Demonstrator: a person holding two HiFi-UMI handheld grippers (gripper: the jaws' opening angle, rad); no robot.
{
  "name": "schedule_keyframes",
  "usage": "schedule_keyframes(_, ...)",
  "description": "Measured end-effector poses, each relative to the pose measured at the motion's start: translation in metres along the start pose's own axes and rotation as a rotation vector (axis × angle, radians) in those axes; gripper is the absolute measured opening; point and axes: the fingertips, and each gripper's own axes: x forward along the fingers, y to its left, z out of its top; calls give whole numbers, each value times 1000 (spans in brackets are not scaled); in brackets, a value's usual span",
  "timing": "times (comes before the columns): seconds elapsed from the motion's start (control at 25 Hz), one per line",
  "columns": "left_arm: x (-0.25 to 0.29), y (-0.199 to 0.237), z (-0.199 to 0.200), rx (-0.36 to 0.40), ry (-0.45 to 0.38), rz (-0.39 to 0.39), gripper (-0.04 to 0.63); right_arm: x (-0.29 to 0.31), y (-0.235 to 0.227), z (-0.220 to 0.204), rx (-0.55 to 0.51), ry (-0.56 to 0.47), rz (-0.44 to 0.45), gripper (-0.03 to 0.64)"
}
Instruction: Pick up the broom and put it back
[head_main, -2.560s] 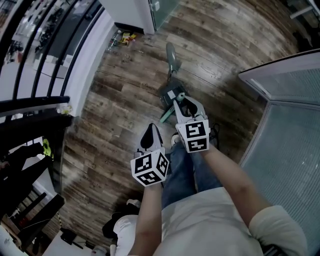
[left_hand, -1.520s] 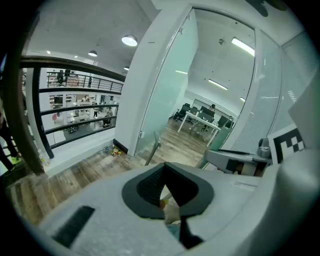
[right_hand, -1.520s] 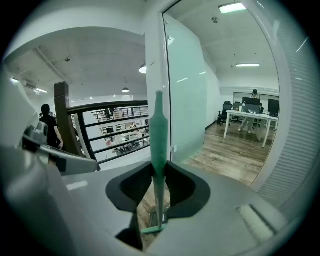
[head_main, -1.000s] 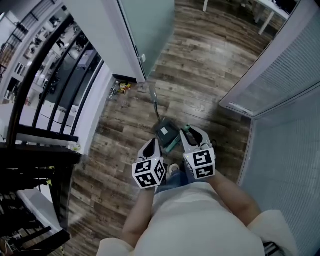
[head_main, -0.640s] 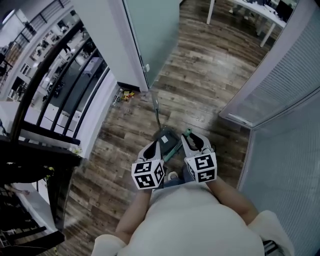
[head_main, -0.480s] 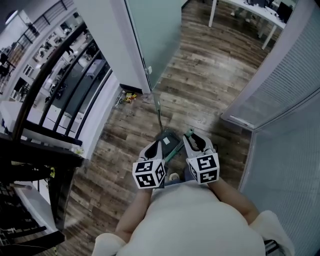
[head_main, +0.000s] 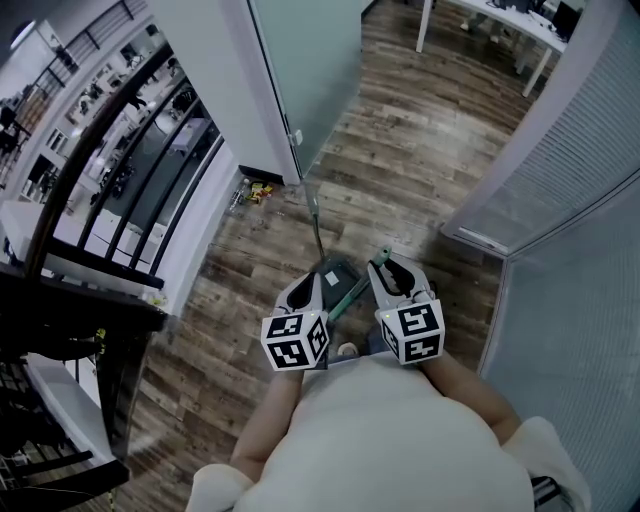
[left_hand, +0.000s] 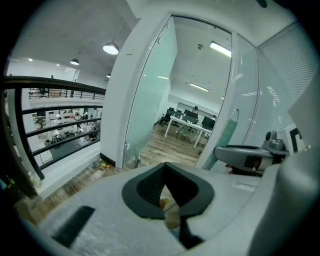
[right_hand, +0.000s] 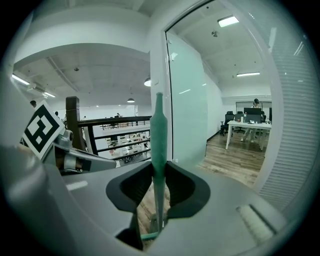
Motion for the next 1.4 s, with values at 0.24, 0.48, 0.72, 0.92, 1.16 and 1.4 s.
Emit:
schedule_keyframes(0.24,4,0,3,22,-3,11,6,1,-7,2,0,-5,-8,94)
schedule_keyframes(0.48,5,0,3,-2,0,7,8,-1,-11,0,6,-2,-25,94)
schedule_keyframes(0.72,5,2,2,-11,11,-5,8,-2,-13,-2,16,5,-44,94)
schedule_keyframes(0.92,7,2,1,-10,19,-22,8,-3,-13,-5,30,11,-67,94)
schedule_keyframes(1.16,7,-1,1,18,31,-41,8,-9,-11,-4,48,7,-89,94)
schedule_keyframes(1.4,11,-7,-1,31,44,-62,8,-15,-20,-5,78,-2,-114,94)
